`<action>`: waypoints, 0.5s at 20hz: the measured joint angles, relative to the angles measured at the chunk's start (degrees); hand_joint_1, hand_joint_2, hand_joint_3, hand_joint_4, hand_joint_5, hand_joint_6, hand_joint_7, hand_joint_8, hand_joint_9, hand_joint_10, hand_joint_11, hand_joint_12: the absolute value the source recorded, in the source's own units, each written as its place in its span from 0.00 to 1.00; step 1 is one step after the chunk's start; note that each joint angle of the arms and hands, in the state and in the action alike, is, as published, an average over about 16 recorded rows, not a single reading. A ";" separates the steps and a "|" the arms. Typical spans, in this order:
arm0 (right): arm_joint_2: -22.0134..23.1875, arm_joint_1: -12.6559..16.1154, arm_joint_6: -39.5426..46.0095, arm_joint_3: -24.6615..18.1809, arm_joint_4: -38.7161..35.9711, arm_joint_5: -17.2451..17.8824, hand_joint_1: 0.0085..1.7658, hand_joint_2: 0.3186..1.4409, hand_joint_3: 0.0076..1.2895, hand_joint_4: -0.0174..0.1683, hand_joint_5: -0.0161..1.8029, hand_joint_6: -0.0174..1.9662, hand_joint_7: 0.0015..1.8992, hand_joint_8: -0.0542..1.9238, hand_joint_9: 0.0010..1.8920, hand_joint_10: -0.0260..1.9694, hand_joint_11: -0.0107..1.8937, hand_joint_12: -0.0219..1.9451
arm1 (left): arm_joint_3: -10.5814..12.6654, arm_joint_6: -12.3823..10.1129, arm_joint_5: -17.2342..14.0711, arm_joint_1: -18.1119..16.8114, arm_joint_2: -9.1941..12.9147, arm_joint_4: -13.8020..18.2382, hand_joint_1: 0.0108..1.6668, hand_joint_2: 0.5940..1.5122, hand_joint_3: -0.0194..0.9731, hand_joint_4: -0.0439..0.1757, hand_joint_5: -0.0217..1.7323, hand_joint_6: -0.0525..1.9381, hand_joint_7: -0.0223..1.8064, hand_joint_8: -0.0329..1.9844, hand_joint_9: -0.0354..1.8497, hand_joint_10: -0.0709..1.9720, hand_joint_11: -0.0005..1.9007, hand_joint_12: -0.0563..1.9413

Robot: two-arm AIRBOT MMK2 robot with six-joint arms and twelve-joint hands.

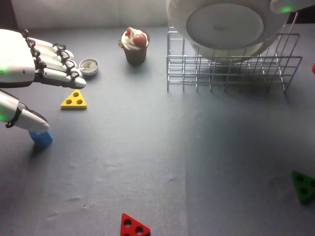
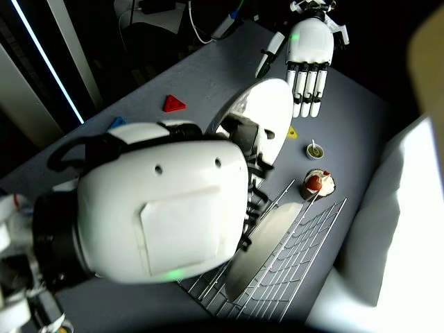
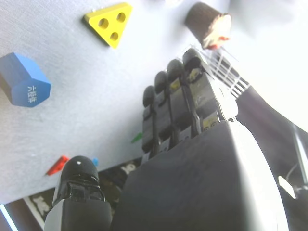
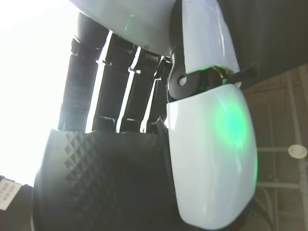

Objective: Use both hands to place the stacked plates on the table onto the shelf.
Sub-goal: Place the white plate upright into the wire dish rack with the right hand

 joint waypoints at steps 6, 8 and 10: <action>-0.94 -1.13 1.07 2.09 -0.08 0.66 0.82 0.57 0.00 0.04 0.53 0.39 0.63 0.20 0.63 0.33 0.56 0.66 | -0.12 0.02 0.03 0.00 0.00 0.28 0.03 0.60 0.02 0.20 0.16 0.03 0.17 0.02 0.16 0.04 0.12 0.04; -1.22 -1.50 1.27 2.55 0.12 0.77 0.82 0.57 0.00 0.04 0.53 0.39 0.63 0.21 0.63 0.33 0.55 0.66 | -0.17 0.05 0.04 -0.01 -0.01 0.36 0.03 0.60 0.02 0.20 0.16 0.03 0.17 0.02 0.16 0.04 0.12 0.04; -1.51 -1.89 1.46 3.02 0.43 0.85 0.83 0.57 0.00 0.04 0.52 0.39 0.63 0.21 0.62 0.34 0.55 0.66 | -0.22 0.08 0.05 -0.01 -0.02 0.44 0.04 0.60 0.02 0.20 0.16 0.03 0.17 0.02 0.17 0.04 0.12 0.04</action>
